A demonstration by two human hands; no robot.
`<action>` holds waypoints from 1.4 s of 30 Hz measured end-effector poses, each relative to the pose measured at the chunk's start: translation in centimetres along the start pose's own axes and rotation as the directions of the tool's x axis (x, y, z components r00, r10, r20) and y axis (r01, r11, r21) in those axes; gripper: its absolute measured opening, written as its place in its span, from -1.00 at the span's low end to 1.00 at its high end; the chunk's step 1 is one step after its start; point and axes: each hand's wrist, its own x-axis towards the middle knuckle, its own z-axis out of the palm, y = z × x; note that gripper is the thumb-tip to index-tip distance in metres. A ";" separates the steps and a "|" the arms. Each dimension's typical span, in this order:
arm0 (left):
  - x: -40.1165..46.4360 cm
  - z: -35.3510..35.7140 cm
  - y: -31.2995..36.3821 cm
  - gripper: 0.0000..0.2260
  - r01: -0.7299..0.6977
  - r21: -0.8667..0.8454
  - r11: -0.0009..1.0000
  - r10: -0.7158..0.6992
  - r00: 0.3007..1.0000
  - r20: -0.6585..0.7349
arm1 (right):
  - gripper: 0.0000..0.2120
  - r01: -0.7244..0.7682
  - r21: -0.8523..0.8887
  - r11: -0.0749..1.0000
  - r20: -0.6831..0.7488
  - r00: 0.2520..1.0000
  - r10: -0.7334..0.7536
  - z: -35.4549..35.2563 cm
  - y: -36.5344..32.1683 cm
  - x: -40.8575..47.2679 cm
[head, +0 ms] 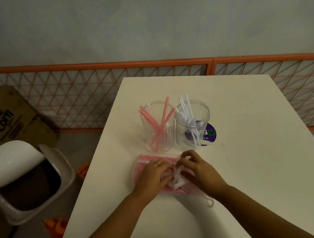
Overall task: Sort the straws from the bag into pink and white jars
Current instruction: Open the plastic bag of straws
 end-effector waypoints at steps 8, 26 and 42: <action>-1.2 -1.0 -2.4 -0.94 0.154 -0.040 0.987 -0.159 0.927 -0.340 | -0.88 -0.181 -0.030 0.983 -0.115 0.978 0.177 -0.9 4.3 -2.6; -1.8 -2.2 -1.8 -0.86 0.351 -0.220 0.910 -0.413 0.809 -0.418 | -0.78 0.081 -0.361 0.929 -0.051 0.993 -0.106 -0.4 3.9 -2.7; -0.8 -2.9 2.0 -0.56 -0.374 0.531 0.761 0.352 0.924 0.146 | -0.75 0.264 -0.165 0.950 0.160 0.958 -0.238 0.0 -0.8 1.7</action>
